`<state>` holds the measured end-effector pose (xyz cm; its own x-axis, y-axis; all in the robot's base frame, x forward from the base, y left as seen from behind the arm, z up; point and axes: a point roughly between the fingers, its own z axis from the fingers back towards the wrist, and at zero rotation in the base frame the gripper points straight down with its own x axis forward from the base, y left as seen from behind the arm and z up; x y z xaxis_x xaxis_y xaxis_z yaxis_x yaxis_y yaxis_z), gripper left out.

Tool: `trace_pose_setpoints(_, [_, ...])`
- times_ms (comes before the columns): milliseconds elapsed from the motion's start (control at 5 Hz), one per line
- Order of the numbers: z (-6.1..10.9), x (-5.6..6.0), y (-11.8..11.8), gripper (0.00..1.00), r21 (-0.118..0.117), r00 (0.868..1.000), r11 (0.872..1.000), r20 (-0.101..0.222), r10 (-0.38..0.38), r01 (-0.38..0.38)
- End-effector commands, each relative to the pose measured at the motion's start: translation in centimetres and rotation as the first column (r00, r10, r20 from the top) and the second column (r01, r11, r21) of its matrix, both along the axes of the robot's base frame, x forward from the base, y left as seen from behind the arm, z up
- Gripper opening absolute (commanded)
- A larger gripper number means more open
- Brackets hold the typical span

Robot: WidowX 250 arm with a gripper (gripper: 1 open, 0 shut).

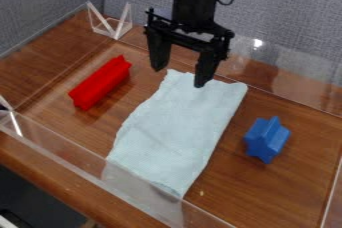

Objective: Move the red object to the right of cloth

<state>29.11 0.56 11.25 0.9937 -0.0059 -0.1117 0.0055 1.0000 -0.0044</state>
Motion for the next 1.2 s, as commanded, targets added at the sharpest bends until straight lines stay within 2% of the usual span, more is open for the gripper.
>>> trace_pose_setpoints(0, [0.3,0.2,0.6,1.00,0.000,1.000,1.000,0.018,0.008,-0.008])
trace_pose_setpoints(400, [-0.8,0.1,2.1,1.00,0.001,1.000,1.000,-0.002,0.028,-0.028])
trace_pose_setpoints(600, [-1.1,0.0,3.8,1.00,0.005,0.999,0.999,-0.002,0.051,-0.051])
trace_pose_setpoints(1000, [-1.7,-0.9,10.2,1.00,0.037,0.992,0.992,0.015,0.122,-0.122])
